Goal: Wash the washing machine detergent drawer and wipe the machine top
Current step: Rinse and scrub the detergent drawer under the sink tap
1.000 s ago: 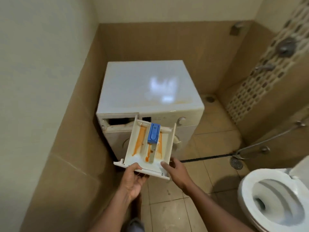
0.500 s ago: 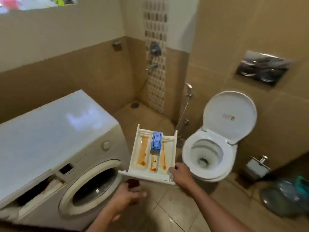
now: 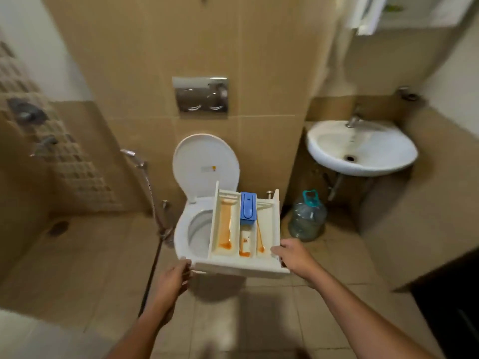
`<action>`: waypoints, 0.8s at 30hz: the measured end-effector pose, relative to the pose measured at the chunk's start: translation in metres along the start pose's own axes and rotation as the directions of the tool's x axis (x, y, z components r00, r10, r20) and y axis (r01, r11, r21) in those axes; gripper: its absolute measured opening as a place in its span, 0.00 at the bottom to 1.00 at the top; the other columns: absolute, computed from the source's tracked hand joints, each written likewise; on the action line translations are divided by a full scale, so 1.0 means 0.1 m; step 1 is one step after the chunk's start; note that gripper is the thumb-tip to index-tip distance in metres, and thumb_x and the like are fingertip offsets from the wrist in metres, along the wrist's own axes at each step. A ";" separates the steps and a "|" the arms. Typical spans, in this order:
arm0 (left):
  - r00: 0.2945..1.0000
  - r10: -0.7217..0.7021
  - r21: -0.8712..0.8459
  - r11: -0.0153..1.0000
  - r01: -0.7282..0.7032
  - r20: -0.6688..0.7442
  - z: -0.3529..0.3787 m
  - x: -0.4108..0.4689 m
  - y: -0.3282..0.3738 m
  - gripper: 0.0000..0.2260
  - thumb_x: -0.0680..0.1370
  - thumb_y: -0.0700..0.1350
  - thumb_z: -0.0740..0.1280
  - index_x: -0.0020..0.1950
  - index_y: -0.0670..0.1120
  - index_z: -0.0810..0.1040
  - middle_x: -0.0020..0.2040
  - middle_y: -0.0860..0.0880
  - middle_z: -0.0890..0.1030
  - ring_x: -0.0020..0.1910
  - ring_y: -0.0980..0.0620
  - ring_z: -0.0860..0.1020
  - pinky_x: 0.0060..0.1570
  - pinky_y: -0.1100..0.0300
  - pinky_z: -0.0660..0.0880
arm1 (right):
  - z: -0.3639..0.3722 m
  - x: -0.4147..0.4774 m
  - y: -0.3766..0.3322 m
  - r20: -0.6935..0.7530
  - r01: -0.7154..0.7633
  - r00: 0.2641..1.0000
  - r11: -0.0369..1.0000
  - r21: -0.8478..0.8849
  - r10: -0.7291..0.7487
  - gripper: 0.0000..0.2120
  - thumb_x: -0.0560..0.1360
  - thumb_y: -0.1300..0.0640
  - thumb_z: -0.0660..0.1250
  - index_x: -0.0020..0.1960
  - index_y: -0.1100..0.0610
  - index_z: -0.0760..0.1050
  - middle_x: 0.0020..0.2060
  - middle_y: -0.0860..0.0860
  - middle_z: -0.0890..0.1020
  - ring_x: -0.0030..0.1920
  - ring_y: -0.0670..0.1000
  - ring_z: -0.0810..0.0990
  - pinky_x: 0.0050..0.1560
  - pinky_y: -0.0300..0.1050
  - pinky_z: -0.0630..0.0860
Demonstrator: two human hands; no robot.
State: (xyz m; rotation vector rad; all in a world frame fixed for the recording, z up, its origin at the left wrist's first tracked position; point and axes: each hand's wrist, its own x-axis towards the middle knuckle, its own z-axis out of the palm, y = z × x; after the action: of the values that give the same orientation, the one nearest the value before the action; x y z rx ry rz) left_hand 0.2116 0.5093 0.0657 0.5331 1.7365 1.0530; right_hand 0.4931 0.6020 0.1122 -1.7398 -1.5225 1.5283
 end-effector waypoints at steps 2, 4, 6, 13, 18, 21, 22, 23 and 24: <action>0.997 0.022 0.009 1.000 -0.022 0.073 0.58 0.07 0.30 0.17 0.83 0.55 0.60 0.55 0.45 0.82 0.51 0.47 0.85 0.54 0.48 0.81 0.57 0.49 0.75 | -0.51 0.07 0.14 -0.038 -0.003 0.999 1.000 0.002 0.004 0.10 0.78 0.60 0.65 0.39 0.58 0.78 0.33 0.52 0.78 0.32 0.47 0.74 0.33 0.41 0.68; 0.982 0.052 0.019 0.998 -0.057 0.182 1.15 0.09 0.58 0.23 0.82 0.60 0.57 0.58 0.45 0.82 0.53 0.47 0.86 0.57 0.48 0.81 0.62 0.50 0.73 | -0.98 0.16 0.26 -0.053 -0.006 0.999 1.000 -0.005 0.006 0.08 0.79 0.58 0.65 0.41 0.57 0.78 0.37 0.50 0.81 0.35 0.47 0.78 0.35 0.40 0.72; 0.953 0.060 0.027 0.997 -0.071 0.298 1.81 0.09 0.81 0.26 0.82 0.63 0.55 0.60 0.45 0.81 0.55 0.45 0.86 0.58 0.46 0.82 0.61 0.49 0.75 | -1.50 0.27 0.41 -0.031 -0.008 1.000 1.000 -0.013 0.007 0.07 0.79 0.56 0.65 0.46 0.56 0.80 0.43 0.49 0.84 0.43 0.47 0.83 0.42 0.41 0.78; 0.839 0.011 0.021 0.999 -0.026 0.545 3.49 -0.06 1.30 0.27 0.77 0.64 0.63 0.59 0.43 0.83 0.49 0.40 0.86 0.51 0.43 0.85 0.52 0.49 0.81 | -3.08 0.61 0.70 -0.042 -0.071 0.997 0.991 -0.111 0.067 0.10 0.78 0.54 0.67 0.51 0.59 0.82 0.49 0.52 0.86 0.51 0.52 0.84 0.60 0.56 0.79; 0.852 -0.005 0.053 0.998 -0.026 0.523 4.48 0.05 1.63 0.16 0.78 0.45 0.70 0.62 0.38 0.79 0.51 0.43 0.87 0.50 0.45 0.86 0.49 0.52 0.81 | -4.08 1.03 0.61 0.029 -0.070 0.997 0.986 -0.148 0.075 0.07 0.79 0.55 0.67 0.47 0.56 0.83 0.46 0.50 0.86 0.47 0.48 0.84 0.54 0.44 0.79; 0.863 -0.011 0.008 1.000 0.008 0.506 5.00 0.30 1.84 0.13 0.78 0.42 0.68 0.61 0.39 0.78 0.51 0.42 0.87 0.50 0.44 0.86 0.50 0.48 0.81 | -4.62 1.48 0.52 -0.006 -0.080 0.997 0.983 -0.165 0.080 0.09 0.76 0.57 0.70 0.53 0.58 0.83 0.48 0.52 0.86 0.50 0.50 0.85 0.53 0.44 0.80; 0.863 -0.020 -0.011 1.000 0.029 0.505 5.18 0.40 1.91 0.13 0.78 0.42 0.68 0.62 0.39 0.78 0.52 0.41 0.86 0.51 0.42 0.85 0.53 0.45 0.81 | -4.80 1.65 0.47 -0.029 -0.081 0.997 0.983 -0.163 0.078 0.09 0.74 0.57 0.71 0.54 0.57 0.83 0.48 0.51 0.86 0.50 0.50 0.85 0.51 0.43 0.81; 0.858 -0.018 -0.036 0.998 0.043 0.513 5.32 0.47 1.98 0.13 0.78 0.42 0.68 0.62 0.40 0.77 0.53 0.40 0.86 0.52 0.41 0.85 0.56 0.41 0.80 | -4.96 1.79 0.43 -0.062 -0.083 0.995 0.985 -0.151 0.075 0.10 0.73 0.57 0.73 0.54 0.57 0.83 0.48 0.51 0.86 0.49 0.49 0.85 0.50 0.42 0.80; 0.855 -0.009 -0.062 0.997 0.048 0.519 5.50 0.58 2.06 0.13 0.78 0.41 0.68 0.62 0.40 0.78 0.53 0.40 0.86 0.52 0.40 0.85 0.58 0.38 0.78 | -5.12 1.95 0.38 -0.107 -0.081 0.992 0.990 -0.118 0.069 0.11 0.73 0.57 0.74 0.54 0.56 0.83 0.47 0.50 0.86 0.48 0.48 0.84 0.49 0.41 0.80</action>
State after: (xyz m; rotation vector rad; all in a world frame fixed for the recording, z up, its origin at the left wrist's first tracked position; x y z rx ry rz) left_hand 0.6616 0.8829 0.1398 0.6725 1.2175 0.8463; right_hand 0.9216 0.9413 0.1659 -1.9333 -1.5436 1.3827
